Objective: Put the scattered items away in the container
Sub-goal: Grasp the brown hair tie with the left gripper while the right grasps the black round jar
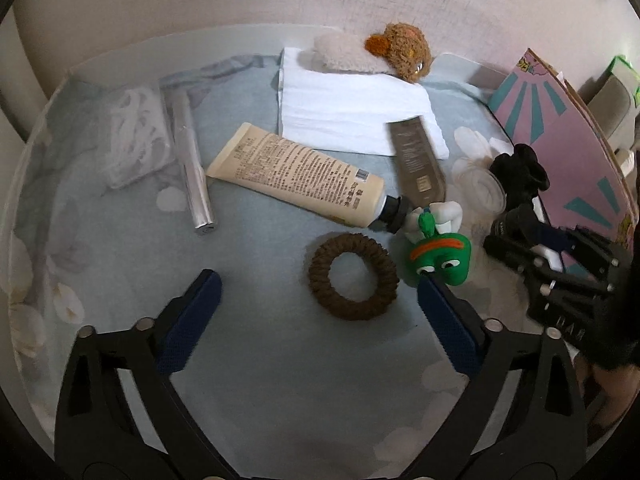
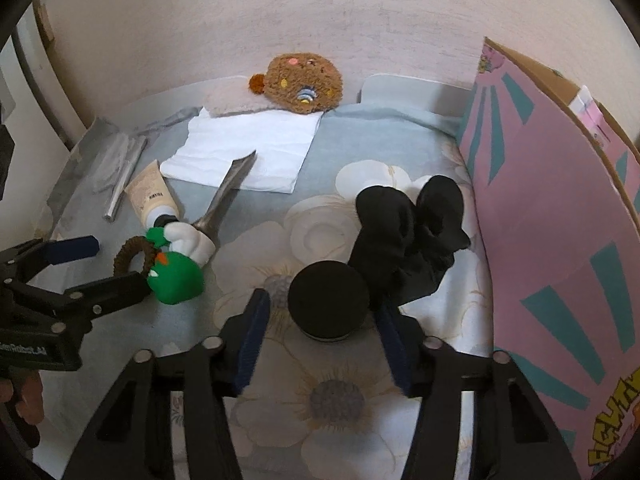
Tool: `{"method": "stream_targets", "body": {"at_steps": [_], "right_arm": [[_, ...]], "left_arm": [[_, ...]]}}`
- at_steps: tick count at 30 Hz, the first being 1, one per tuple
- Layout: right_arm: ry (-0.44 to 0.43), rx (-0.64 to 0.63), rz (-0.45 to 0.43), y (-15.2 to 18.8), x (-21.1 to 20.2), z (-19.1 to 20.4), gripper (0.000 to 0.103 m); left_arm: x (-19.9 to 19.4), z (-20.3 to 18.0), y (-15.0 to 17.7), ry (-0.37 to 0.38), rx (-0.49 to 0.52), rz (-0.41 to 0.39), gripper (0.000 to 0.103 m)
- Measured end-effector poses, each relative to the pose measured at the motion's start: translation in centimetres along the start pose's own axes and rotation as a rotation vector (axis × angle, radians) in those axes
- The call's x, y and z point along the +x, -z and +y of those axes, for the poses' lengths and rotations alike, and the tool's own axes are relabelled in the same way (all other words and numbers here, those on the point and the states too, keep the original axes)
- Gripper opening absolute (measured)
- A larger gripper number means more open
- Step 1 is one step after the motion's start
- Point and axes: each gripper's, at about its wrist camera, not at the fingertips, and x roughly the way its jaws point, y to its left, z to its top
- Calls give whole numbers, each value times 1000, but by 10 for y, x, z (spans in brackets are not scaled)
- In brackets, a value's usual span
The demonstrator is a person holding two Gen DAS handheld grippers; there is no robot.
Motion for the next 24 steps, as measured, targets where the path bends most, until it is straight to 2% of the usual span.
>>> {"method": "stream_targets", "body": {"at_steps": [2,4,6,10,13,15,16,18,19,21,24], "right_arm": [[8,-6,-5,0,0,0,40],[14,-8,-6,-1,0,0,36],[15,-8,-7,-1,0,0,36],[31,-25,-8,-2,1,2,36],[34,-29,-10,-1,1,2,36],[40,-35,-11,-1,1,2,33],[44,-42,-13,0,0,2,33],[49,-45,-18,1,-1,2,33],[49,-45,-19,2,-1,3,33],[46,-43,-18,2,-2,3,33],[44,-42,-23,2,-5,6,33]], "left_arm": [[0,-5,4,-54,57,-7,84],[0,-8,7,-70,94,-14,84],[0,-12,9,-72,117,-25,76],[2,-26,9,-98,187,-43,69],[2,-34,9,-89,229,-54,56],[0,-39,9,-80,262,-59,41],[0,-42,9,-78,281,-60,37],[-1,-49,11,-60,313,-57,18],[-1,-51,12,-56,317,-56,15],[0,-54,11,-57,318,-55,14],[-5,-50,9,-34,269,-52,13]]}}
